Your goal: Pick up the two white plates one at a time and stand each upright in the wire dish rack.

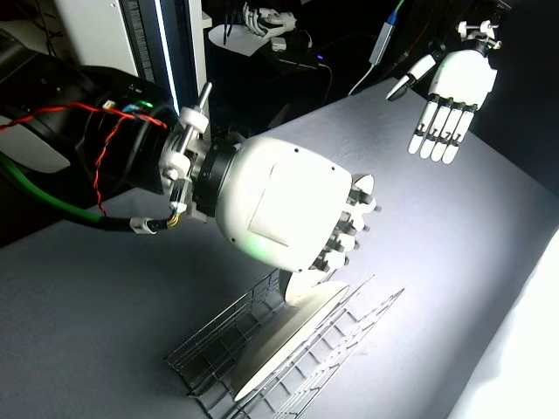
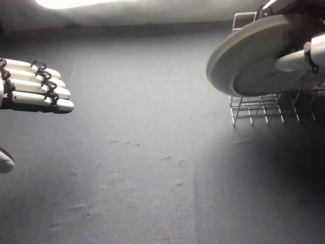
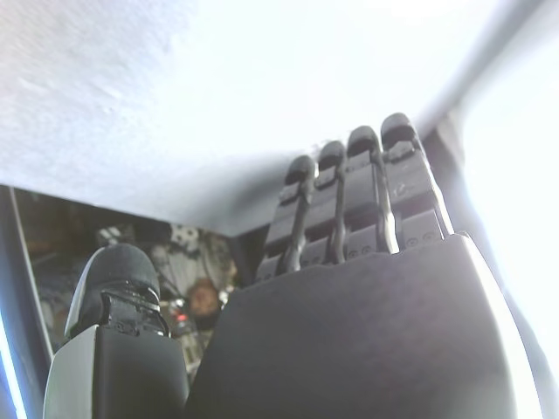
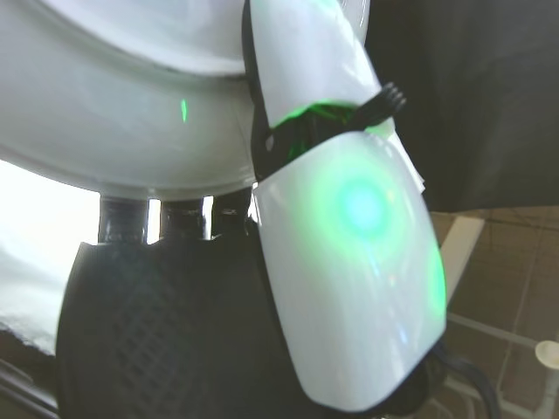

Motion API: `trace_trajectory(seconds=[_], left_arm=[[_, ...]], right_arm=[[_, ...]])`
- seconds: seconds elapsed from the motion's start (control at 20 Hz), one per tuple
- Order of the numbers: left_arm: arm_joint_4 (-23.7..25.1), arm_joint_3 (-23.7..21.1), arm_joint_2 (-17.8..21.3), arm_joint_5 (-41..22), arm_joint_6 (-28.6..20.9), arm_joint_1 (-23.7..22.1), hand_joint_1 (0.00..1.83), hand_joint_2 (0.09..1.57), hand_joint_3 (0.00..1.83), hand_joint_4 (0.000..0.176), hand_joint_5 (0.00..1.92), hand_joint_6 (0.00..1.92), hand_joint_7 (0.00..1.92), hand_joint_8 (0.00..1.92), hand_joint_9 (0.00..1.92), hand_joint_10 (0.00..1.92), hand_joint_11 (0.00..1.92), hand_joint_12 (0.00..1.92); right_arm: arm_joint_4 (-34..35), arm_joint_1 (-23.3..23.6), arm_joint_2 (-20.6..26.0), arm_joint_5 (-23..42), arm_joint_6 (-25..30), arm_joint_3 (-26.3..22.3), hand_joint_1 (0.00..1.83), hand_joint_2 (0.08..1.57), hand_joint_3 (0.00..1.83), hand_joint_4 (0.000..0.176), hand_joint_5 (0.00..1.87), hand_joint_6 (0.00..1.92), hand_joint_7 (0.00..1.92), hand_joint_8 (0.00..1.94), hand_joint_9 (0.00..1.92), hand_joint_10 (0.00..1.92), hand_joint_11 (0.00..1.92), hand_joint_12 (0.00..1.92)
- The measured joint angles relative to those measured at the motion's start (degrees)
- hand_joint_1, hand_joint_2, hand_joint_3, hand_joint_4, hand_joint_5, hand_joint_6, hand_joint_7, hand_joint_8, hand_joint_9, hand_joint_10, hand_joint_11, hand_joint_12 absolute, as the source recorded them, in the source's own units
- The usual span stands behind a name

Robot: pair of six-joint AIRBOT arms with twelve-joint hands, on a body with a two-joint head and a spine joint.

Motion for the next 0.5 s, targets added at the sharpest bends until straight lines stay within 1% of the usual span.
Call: trace_trajectory(seconds=[0.1,0.3,0.35,0.4,0.45,0.5], left_arm=[[0.07,0.0,0.0,-0.02,-0.02,0.0,0.0,1.11,0.0,0.0,0.0,0.0,0.0,0.0,0.0,0.0,0.0,0.0],[0.98,0.66,-0.83,-0.28,-0.04,0.0,0.0,1.11,0.0,0.0,0.0,0.0,0.0,0.0,0.0,0.0,0.0,0.0],[1.03,0.72,-0.83,-0.02,-0.02,0.0,0.0,1.11,0.0,0.0,0.0,0.0,0.0,0.0,0.0,0.0,0.0,0.0],[1.01,0.7,-0.83,0.0,-0.02,0.0,0.0,1.11,0.0,0.0,0.0,0.0,0.0,0.0,0.0,0.0,0.0,0.0],[1.03,0.7,-0.83,-0.04,-0.02,0.0,0.0,1.11,0.0,0.0,0.0,0.0,0.0,0.0,0.0,0.0,0.0,0.0],[1.05,0.59,-0.83,0.02,-0.02,-0.02,0.0,1.11,0.0,0.0,0.0,0.0,0.0,0.0,0.0,0.0,0.0,0.0]], right_arm=[[-0.02,-0.66,0.0,-0.11,-0.17,0.68,1.49,1.1,0.0,0.0,0.91,1.07,0.99,0.79,0.92,1.01,0.9,1.43],[-0.74,-1.73,0.02,0.55,-0.33,1.18,1.49,1.1,0.0,0.0,0.92,1.08,0.97,0.81,0.9,1.02,0.9,1.42],[-2.32,-2.49,0.0,0.96,-0.31,1.18,1.49,1.1,0.0,0.0,0.91,1.08,0.97,0.81,0.91,1.02,0.9,1.42],[-3.1,-2.91,0.0,1.09,-0.31,1.18,1.49,1.12,0.0,0.0,0.86,1.14,0.92,0.9,0.87,1.09,0.87,1.47],[-3.63,-3.56,0.02,1.64,-0.35,1.31,1.49,1.13,0.0,0.0,0.84,1.17,0.92,0.92,0.85,1.12,0.86,1.48],[-4.37,-4.15,0.0,1.79,-0.61,1.68,1.48,1.13,0.0,0.0,0.81,1.18,0.94,0.89,0.85,1.13,0.85,1.52]])
